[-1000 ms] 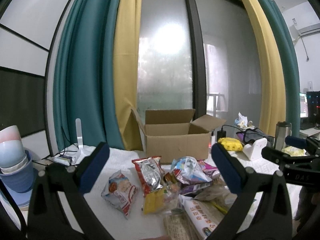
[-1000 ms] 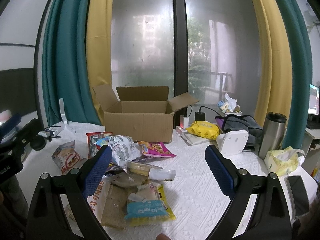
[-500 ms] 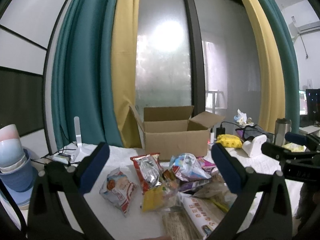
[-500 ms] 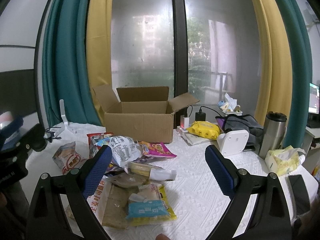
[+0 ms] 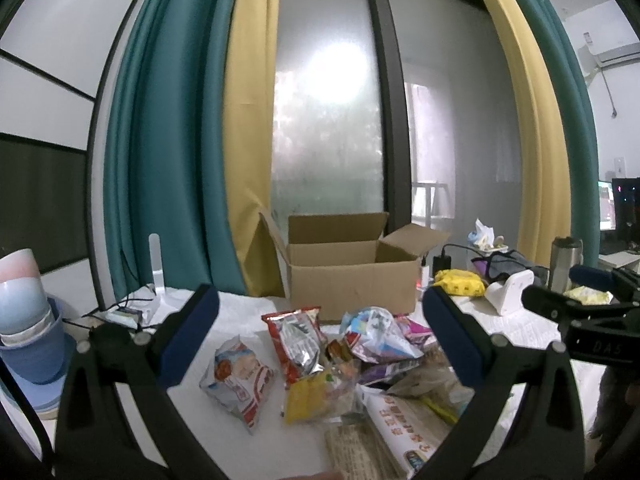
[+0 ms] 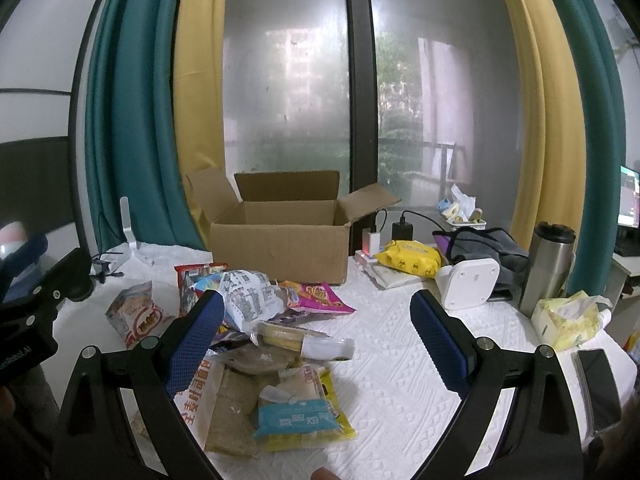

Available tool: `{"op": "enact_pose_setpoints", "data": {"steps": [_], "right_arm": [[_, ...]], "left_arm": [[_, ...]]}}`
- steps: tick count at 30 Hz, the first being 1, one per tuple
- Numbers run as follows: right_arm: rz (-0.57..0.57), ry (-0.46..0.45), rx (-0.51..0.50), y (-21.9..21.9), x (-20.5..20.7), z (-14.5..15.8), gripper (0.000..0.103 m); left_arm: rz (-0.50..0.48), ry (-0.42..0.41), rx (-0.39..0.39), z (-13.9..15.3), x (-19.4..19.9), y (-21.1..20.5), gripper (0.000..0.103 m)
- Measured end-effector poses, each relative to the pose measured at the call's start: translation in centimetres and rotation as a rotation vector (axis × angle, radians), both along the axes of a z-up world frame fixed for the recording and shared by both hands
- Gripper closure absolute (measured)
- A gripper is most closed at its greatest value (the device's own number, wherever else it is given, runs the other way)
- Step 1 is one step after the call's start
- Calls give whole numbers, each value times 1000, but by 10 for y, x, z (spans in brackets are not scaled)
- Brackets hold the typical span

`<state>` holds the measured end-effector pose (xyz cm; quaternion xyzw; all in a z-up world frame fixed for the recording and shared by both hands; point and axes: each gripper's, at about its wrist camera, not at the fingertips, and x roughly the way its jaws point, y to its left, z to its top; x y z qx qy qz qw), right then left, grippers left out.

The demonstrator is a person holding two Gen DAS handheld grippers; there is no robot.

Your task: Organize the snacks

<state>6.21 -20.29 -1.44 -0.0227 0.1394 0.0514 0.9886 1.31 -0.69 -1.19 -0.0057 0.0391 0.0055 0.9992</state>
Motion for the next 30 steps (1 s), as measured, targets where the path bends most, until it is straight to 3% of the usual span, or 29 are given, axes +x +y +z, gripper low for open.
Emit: {"op": "enact_pose_setpoints", "data": {"steps": [11, 14, 24, 30], "right_arm": [[-4, 17, 15, -3, 4, -5, 7], [-8, 44, 29, -5, 8, -13, 7], [6, 230, 68, -16, 44, -67, 7], [36, 359, 110, -20, 63, -103, 7]], "left_arm": [[-11, 30, -1, -6, 4, -3, 0], [-20, 73, 0, -17, 11, -5, 0], [-81, 326, 7, -71, 49, -20, 0], [-183, 491, 55, -97, 68, -52, 0]]}}
